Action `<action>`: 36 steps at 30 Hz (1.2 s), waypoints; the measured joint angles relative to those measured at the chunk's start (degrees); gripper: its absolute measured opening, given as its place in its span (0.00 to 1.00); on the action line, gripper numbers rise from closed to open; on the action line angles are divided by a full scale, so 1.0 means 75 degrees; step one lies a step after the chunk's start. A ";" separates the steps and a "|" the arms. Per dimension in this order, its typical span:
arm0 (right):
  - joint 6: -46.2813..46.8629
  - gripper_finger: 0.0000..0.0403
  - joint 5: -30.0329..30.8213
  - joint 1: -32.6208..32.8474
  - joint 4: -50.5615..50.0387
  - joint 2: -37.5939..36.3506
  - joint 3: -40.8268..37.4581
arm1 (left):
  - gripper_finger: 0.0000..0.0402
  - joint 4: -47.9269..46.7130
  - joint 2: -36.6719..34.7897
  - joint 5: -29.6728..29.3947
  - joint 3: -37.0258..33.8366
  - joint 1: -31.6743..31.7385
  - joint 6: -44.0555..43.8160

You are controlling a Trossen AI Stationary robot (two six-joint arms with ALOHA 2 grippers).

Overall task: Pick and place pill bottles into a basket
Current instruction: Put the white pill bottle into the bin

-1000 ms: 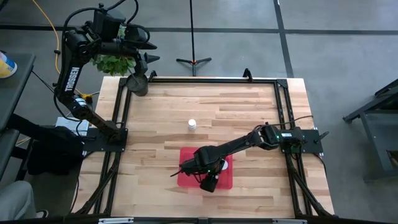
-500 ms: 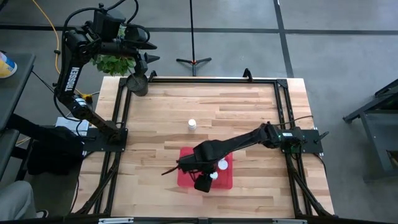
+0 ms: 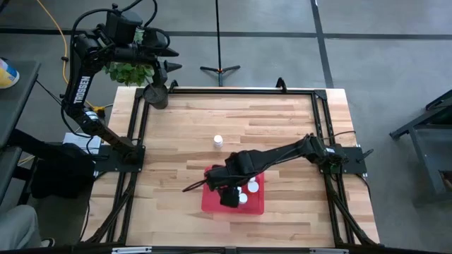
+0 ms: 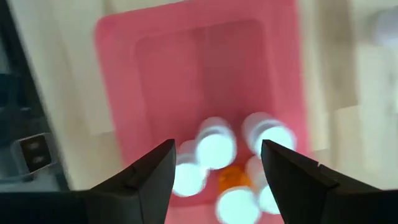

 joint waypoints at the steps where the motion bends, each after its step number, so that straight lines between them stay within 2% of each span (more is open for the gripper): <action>1: -0.0093 0.56 0.0114 -0.0035 0.0000 -0.0036 -0.0016 | 0.59 0.0000 0.0000 0.0000 0.0000 0.0002 0.0000; 10: -0.0697 0.56 0.0690 -0.0424 -0.0010 -0.0443 -0.0022 | 0.59 -0.0033 0.0000 -0.0004 0.0000 0.0001 0.0000; 16: -0.1395 0.56 0.1446 -0.0662 0.0018 -0.1236 -0.0005 | 0.59 -0.0111 0.0000 -0.0005 0.0000 0.0001 0.0001; 31: -0.1852 0.56 0.3786 -0.1007 -0.0747 -0.4926 0.0011 | 0.59 -0.0175 0.0000 -0.0002 0.0000 0.0000 -0.0194; 36: -0.1991 0.56 0.4144 -0.1010 -0.0902 -0.5842 -0.0307 | 0.59 -0.0175 0.0000 0.0113 0.0000 0.0002 -0.0404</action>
